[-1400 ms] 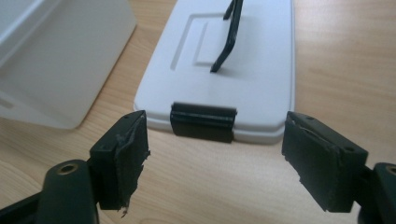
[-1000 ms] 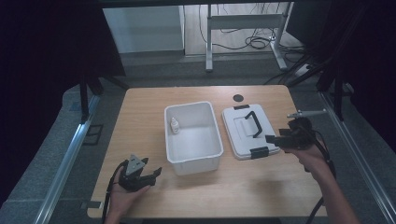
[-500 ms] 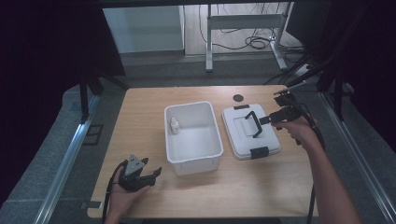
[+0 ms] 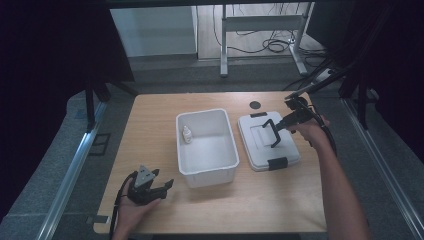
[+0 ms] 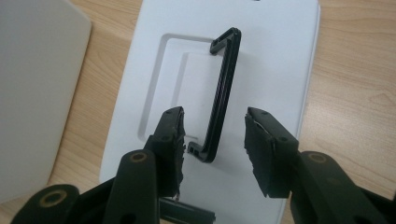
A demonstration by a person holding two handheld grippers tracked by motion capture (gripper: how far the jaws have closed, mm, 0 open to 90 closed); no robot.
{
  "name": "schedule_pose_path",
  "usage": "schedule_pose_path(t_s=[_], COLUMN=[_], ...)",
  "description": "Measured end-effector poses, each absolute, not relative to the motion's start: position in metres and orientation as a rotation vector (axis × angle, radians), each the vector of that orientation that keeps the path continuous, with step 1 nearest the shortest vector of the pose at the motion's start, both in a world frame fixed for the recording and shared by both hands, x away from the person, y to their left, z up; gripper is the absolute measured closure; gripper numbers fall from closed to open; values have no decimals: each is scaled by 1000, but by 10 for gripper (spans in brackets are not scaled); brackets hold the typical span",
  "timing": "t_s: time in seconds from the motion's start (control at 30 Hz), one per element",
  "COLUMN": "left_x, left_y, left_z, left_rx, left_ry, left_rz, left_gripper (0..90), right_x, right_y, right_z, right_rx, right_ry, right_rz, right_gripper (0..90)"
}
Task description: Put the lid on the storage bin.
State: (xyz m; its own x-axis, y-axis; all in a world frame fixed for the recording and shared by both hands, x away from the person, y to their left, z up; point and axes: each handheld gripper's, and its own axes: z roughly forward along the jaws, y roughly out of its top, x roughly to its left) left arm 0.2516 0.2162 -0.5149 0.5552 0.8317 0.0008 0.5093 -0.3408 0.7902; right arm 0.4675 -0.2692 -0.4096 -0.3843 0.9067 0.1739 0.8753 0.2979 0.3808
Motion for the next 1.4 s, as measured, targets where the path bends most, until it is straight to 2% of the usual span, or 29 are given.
schedule_pose_path(t_s=[0.3, 0.53, 0.73, 0.87, 1.0, 1.4], left_x=[251, 251, 251, 251, 251, 251], left_y=[217, 217, 217, 216, 217, 217], left_z=[-514, -515, -515, -515, -515, -515], left_rx=[2010, 2014, 2015, 2018, 2016, 2017], left_ry=[1076, 1075, 1075, 1074, 1076, 1075], left_rz=[534, 532, 533, 533, 532, 532], left_gripper=[330, 330, 330, 330, 331, 332], right_x=[485, 493, 497, 499, 500, 496], right_y=[-263, -260, -259, -258, -260, -258], right_z=[-431, -444, -455, -463, -465, -450], right_rx=[1739, 1778, 1822, 1848, 1927, 1967], right_ry=[2489, 2502, 2509, 2515, 2491, 2458], right_rz=[585, 587, 565, 558, 580, 605], right_gripper=[600, 659, 674, 749, 816, 848])
